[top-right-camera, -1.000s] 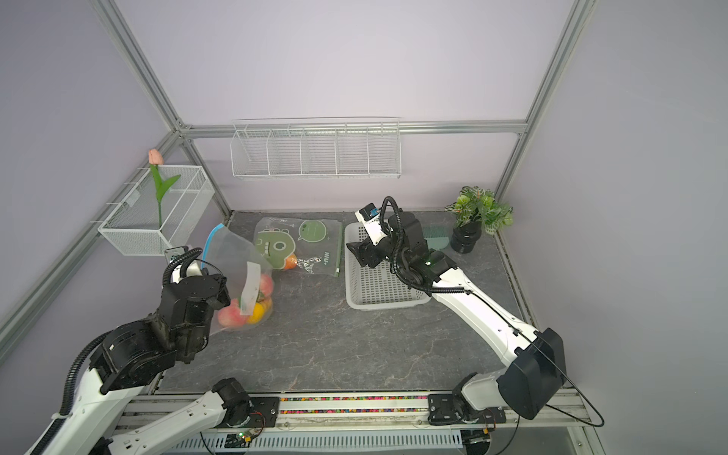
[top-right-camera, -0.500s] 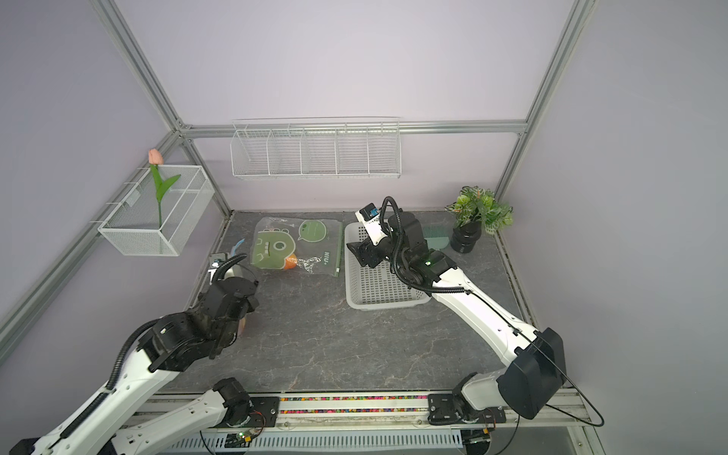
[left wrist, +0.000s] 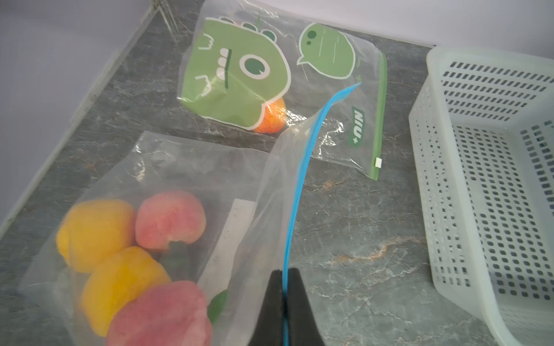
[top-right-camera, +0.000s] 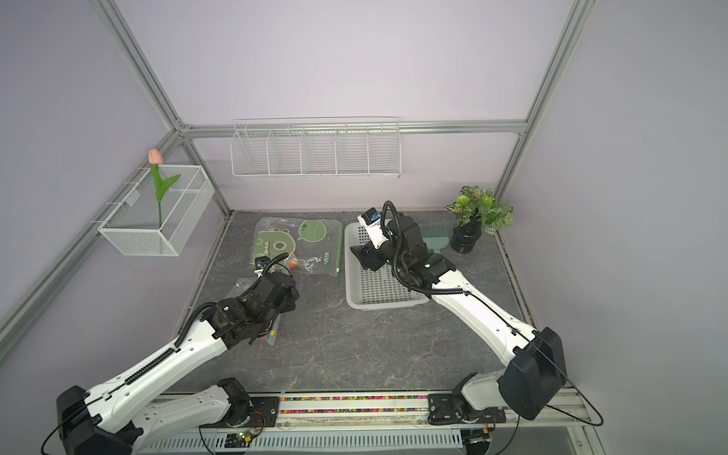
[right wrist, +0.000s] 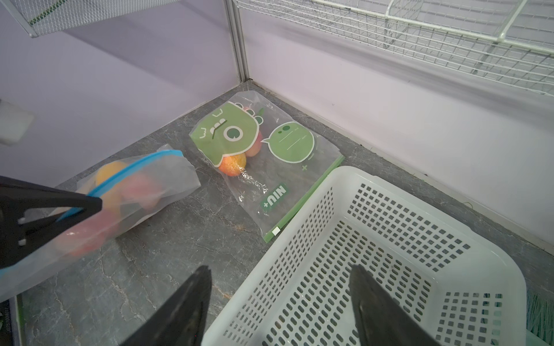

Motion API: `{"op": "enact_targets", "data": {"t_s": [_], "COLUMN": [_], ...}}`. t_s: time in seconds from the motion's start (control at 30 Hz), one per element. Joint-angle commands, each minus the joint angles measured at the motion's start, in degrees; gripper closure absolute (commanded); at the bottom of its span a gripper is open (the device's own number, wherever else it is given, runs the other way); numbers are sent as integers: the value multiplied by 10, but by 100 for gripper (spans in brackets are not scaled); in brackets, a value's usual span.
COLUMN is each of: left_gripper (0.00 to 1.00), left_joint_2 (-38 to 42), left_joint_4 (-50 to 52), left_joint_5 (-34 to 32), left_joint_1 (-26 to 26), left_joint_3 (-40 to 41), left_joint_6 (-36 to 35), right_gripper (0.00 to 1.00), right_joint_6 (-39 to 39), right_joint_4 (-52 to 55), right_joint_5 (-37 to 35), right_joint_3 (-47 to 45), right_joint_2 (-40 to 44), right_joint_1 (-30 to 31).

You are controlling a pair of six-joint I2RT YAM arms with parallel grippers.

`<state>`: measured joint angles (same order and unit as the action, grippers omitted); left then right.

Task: Place the peach in a zip-top bag and seal the zipper
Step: Place the zipper food storage bag at the center of the board.

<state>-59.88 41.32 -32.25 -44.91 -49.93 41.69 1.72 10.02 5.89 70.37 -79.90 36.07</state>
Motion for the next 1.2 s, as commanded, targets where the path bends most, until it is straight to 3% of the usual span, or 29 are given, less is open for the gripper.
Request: {"op": "enact_targets", "data": {"t_s": [0.0,0.33,1.17], "left_gripper": [100,100,100], "left_joint_2": [-16,-80,-256], "left_joint_4": [-65,-124,-192], "left_joint_5": [40,75,152], "left_joint_1": [2,-2,-23], "left_joint_3": [14,16,-38], "left_joint_6": [38,8,24], "right_gripper": [25,24,24], "right_joint_6": [-3,-14,-15], "right_joint_4": [-3,-2,-3], "right_joint_5": [-4,3,10], "right_joint_3": [-14,-15,-30], "right_joint_2": [18,12,15], "right_joint_1": [-4,-6,-15]}}
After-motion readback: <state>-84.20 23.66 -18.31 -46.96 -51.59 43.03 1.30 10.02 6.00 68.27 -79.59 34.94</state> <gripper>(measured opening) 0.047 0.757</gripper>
